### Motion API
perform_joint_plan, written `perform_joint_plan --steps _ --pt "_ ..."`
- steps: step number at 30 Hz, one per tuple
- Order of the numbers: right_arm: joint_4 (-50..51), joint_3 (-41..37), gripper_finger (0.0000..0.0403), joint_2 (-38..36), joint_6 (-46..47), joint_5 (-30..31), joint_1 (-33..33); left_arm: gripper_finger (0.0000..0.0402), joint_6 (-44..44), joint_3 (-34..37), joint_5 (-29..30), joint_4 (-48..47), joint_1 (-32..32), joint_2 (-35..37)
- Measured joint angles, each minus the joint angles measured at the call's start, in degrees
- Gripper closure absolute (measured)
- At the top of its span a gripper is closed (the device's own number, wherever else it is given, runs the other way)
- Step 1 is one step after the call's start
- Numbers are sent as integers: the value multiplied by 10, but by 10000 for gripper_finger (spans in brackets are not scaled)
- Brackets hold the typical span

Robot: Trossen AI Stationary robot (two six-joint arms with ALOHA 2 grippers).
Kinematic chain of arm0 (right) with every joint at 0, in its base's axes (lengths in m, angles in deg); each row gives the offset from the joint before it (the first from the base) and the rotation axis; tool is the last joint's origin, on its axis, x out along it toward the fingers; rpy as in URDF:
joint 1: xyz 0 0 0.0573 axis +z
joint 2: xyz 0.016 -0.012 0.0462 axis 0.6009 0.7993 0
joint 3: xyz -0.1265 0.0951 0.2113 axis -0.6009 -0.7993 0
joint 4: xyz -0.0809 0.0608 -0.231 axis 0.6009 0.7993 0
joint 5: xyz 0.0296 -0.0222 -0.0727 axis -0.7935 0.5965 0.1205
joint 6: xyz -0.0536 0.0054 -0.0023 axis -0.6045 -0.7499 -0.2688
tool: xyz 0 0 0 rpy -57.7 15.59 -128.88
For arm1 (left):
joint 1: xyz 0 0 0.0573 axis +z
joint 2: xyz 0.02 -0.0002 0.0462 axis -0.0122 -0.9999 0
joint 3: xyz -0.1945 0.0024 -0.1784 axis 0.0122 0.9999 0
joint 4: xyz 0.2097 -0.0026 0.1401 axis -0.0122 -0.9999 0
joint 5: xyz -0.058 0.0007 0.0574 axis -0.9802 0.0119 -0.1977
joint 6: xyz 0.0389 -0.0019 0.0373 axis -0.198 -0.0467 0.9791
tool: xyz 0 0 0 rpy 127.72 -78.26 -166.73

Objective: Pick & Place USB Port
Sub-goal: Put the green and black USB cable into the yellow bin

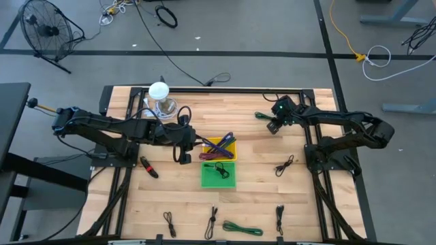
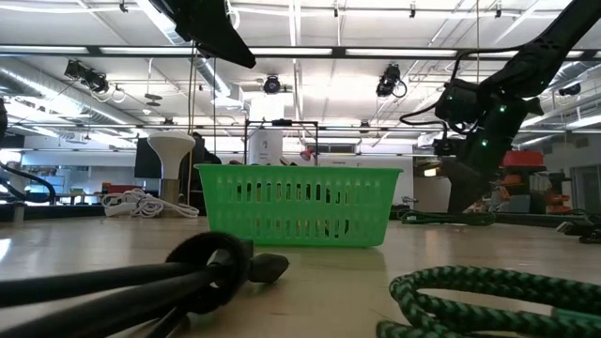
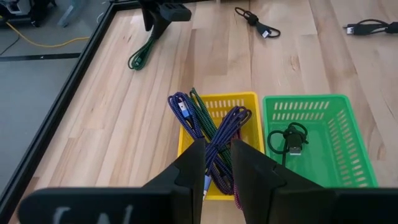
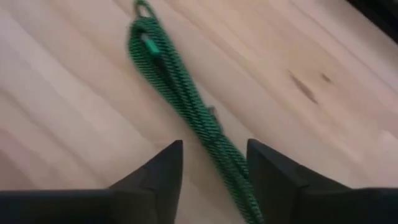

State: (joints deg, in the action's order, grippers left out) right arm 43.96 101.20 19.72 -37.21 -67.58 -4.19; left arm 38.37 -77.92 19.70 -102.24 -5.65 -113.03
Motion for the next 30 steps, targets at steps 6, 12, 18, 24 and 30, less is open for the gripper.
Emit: perform_joint_plan --steps 6,12,18,24,30 --pt "-4 0 188 0 2 17 0 319 0 0 0 0 0 0" --pt "-12 0 186 28 2 19 0 319 0 0 0 0 0 0" --pt "-49 3 187 85 2 19 0 319 0 0 0 0 0 0" --pt "-61 3 250 95 3 26 6 319 -1 0 0 0 0 0" --pt "-60 2 384 96 2 25 6 319 -1 0 0 0 0 0"
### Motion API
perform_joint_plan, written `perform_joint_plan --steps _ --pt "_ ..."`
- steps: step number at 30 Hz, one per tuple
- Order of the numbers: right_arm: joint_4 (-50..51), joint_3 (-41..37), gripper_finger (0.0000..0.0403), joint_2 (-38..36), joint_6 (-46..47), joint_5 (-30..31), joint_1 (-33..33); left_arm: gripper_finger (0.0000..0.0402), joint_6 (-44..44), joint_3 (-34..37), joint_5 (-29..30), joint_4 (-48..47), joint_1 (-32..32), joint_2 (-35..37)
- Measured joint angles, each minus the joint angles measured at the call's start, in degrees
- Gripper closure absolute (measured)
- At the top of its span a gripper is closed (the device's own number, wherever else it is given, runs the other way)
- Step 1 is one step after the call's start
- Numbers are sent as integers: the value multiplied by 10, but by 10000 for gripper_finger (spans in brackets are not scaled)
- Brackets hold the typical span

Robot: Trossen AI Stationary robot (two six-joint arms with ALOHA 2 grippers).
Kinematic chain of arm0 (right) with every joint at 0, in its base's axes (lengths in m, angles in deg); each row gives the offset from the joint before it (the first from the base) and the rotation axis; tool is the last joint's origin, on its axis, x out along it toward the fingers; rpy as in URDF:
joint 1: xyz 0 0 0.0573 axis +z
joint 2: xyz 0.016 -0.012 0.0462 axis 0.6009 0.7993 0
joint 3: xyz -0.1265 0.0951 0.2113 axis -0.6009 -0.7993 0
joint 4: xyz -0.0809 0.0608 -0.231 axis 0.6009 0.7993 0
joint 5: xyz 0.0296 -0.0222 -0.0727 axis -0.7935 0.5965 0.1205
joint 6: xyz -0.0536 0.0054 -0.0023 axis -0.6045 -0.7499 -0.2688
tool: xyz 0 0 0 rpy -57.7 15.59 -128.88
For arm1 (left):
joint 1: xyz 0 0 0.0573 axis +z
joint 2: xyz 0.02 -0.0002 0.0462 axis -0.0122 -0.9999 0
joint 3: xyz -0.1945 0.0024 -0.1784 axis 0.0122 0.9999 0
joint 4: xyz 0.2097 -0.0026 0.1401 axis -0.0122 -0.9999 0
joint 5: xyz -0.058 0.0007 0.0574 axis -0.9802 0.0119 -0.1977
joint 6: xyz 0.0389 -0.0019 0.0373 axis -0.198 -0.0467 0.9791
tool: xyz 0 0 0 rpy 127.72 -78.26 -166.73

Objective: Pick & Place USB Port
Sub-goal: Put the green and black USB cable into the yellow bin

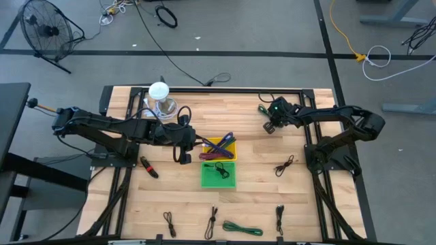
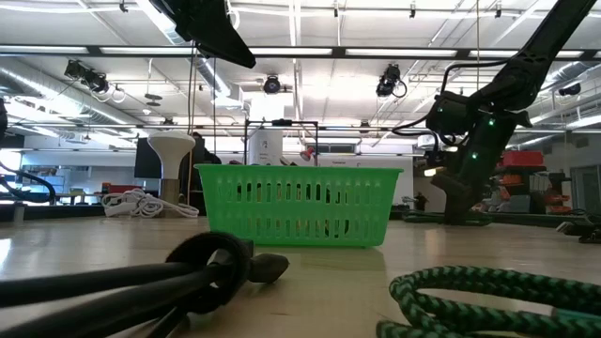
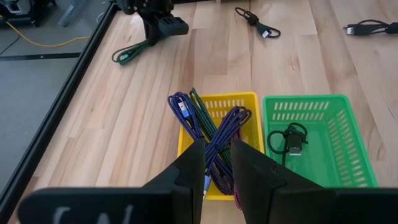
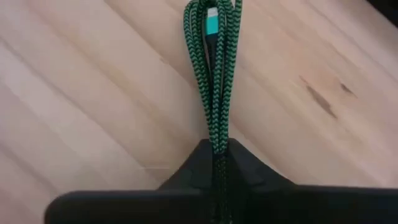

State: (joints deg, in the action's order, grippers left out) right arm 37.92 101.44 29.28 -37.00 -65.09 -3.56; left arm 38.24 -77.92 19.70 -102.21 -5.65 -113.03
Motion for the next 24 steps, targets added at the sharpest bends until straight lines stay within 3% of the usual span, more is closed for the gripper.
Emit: perform_joint_plan --steps 8,13,18,24 --pt "3 -1 393 -17 7 -32 8 319 0 0 0 0 0 0" --pt "62 20 393 -65 12 -60 30 319 0 0 0 0 2 0" --pt "118 52 393 -114 35 -60 67 319 0 0 0 0 2 0" --pt "119 77 393 -162 89 -114 136 319 0 0 0 0 2 0"
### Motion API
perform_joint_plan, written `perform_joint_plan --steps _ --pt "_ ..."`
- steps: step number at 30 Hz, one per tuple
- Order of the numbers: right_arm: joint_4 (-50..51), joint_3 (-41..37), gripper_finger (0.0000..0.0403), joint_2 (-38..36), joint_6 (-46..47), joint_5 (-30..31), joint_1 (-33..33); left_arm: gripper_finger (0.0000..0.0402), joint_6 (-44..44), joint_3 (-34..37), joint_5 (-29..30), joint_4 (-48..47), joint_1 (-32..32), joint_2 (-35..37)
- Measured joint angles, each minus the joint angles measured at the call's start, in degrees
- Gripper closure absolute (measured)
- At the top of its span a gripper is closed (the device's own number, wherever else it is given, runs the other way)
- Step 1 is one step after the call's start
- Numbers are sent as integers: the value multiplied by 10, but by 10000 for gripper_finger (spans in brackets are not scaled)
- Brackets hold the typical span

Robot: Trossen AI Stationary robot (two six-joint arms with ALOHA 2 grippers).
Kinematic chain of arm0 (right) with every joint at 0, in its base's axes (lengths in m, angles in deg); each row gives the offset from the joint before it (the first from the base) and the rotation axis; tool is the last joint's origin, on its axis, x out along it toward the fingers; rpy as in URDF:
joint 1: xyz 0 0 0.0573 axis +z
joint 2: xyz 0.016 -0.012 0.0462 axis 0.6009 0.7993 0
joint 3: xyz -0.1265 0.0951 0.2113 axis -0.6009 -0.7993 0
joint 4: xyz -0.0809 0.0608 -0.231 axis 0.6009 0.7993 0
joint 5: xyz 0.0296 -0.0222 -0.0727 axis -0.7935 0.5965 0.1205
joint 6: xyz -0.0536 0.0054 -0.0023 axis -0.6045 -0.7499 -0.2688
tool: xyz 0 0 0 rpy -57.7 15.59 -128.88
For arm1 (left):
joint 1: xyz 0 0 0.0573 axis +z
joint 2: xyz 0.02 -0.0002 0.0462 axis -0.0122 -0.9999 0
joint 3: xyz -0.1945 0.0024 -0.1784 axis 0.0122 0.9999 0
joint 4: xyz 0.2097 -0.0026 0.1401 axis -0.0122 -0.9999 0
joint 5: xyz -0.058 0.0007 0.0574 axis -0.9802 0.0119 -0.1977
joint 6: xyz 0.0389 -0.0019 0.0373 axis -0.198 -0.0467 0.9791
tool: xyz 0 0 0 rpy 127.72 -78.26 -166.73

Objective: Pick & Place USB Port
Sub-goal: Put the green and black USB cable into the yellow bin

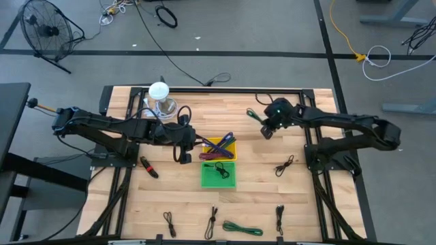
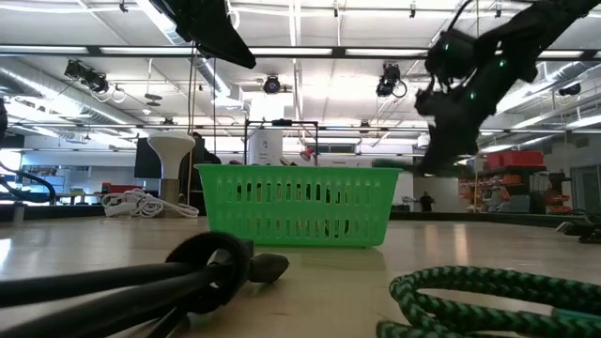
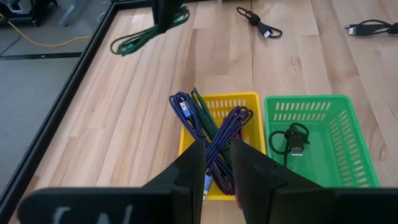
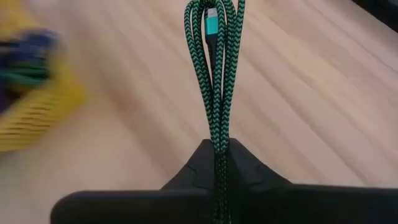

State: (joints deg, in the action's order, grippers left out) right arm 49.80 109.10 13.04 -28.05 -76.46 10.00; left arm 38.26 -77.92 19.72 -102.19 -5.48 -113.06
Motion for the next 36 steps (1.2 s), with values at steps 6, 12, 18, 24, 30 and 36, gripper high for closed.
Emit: perform_joint_plan --steps 6,12,18,24,30,36 --pt "-19 19 393 -26 43 -4 104 319 0 0 0 1 0 0" --pt "-103 26 394 -23 67 24 210 319 -1 0 0 10 0 0" --pt "-150 26 394 -23 82 98 285 319 0 0 0 22 0 0" --pt "-177 27 394 -13 91 145 329 319 1 0 0 32 0 0" --pt "-248 27 394 43 80 150 334 319 10 0 0 37 0 0" --pt "-304 27 394 92 60 146 330 319 10 0 0 37 0 0"
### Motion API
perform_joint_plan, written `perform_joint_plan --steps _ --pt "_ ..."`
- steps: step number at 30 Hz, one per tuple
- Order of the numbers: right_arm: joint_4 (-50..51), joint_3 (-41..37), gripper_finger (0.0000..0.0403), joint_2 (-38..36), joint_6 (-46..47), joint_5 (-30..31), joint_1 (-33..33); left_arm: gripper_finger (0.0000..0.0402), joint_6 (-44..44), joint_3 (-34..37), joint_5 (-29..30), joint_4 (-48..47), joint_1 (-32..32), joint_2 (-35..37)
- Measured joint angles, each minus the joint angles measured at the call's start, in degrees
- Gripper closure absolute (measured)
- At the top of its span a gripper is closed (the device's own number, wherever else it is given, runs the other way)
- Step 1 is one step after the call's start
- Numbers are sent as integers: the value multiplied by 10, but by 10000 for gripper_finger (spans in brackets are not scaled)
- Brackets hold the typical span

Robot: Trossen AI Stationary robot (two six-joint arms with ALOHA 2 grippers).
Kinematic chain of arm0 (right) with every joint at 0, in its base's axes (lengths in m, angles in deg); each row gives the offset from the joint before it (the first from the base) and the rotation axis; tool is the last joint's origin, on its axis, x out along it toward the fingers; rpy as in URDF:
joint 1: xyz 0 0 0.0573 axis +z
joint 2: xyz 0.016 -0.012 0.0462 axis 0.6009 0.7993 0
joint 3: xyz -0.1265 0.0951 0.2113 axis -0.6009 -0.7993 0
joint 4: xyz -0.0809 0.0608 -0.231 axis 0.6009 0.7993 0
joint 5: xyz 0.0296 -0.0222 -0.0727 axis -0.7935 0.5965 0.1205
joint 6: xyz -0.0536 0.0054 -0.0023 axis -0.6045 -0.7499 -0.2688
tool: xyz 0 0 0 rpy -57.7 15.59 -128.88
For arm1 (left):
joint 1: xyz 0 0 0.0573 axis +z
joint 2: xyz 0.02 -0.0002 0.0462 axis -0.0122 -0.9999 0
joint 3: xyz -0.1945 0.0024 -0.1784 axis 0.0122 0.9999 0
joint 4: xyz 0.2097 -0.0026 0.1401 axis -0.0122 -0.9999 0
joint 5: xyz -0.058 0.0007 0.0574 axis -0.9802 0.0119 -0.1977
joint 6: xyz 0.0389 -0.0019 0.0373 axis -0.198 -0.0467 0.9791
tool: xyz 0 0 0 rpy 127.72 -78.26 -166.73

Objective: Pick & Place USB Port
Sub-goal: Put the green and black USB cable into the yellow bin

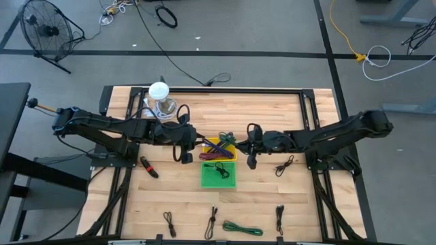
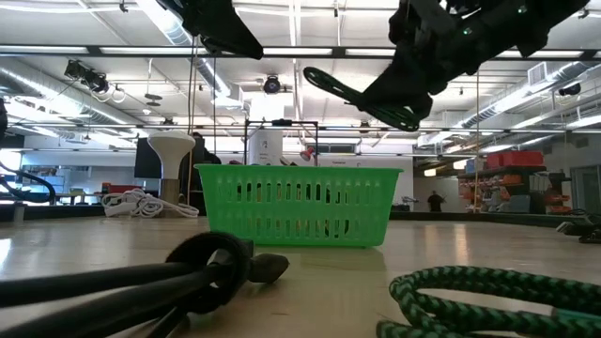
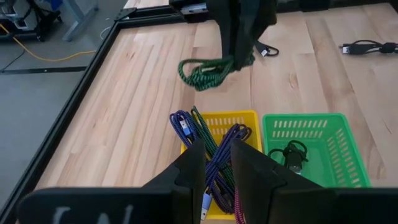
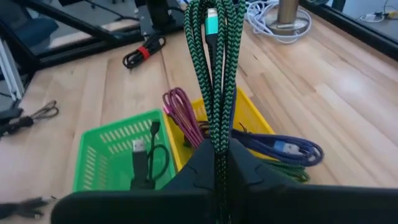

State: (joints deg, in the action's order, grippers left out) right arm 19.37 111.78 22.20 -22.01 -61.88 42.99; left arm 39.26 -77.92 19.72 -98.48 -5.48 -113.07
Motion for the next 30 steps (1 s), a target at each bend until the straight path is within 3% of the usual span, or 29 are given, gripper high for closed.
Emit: perform_joint_plan --steps 11,23,30 --pt "-75 3 394 62 1 -37 -4 319 0 0 0 7 0 0" --pt "-23 105 394 167 -50 -45 -5 319 2 0 0 10 0 0" --pt "-16 112 394 198 -62 -39 -20 319 1 0 -2 8 0 0"
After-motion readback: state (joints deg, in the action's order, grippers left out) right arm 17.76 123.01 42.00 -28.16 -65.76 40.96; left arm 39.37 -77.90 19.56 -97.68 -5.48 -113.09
